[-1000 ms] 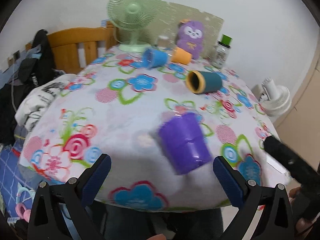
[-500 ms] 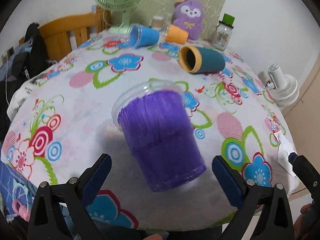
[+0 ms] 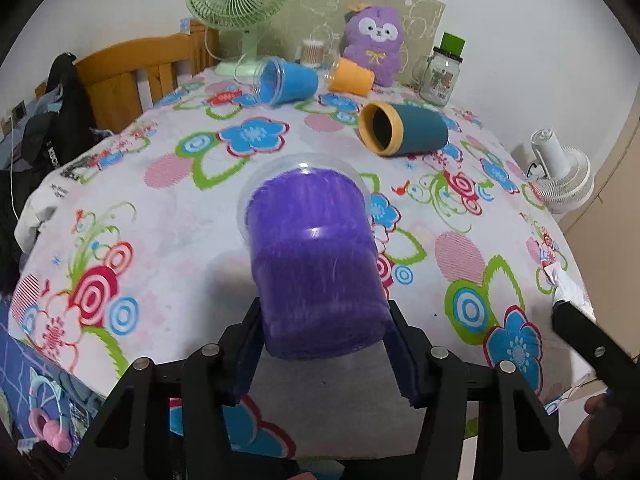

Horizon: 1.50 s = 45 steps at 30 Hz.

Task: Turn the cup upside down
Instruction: 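Lower the purple cup onto the tablecloth with the left tool and open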

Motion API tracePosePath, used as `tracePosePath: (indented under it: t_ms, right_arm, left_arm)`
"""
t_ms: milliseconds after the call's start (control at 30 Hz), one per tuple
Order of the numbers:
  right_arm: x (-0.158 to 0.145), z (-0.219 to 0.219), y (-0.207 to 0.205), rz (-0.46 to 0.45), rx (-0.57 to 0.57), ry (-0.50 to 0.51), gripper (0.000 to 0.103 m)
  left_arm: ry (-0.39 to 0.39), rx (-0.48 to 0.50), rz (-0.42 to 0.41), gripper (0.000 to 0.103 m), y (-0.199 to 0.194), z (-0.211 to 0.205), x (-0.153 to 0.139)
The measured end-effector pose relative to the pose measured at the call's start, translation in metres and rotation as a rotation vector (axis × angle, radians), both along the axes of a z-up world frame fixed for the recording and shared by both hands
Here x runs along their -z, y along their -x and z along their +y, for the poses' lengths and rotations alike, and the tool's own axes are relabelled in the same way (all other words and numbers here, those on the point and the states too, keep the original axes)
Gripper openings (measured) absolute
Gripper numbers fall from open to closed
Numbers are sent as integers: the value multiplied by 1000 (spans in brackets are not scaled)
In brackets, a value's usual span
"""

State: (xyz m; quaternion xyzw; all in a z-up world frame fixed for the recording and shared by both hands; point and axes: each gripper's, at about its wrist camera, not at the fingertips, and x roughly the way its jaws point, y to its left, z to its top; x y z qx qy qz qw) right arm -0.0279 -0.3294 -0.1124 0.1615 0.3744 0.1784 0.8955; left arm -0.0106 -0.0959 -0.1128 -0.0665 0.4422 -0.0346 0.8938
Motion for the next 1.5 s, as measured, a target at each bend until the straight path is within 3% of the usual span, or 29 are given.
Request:
tracePosePath:
  t_ms: [500,667,733,833,1500]
  right_arm:
    - [-4,18,0,-9,-38,18,94]
    - [-6,24,1,-18,-51,24,94]
    - [-5,25,1,-16,-54,26,94]
    - [-4,27,1,-13,-61,29,94]
    - [2,25,1,11,-50,40,94]
  left_arm:
    - [-21,-5,-129,55,8,19,-47]
    - [-19,9,-137,55,9,23,-60]
    - [-29,6,-146,54,10,24,-61]
    - [-35,10,-135,45,9,25,-59]
    - [-12,14,-89,52,-3,27,-47]
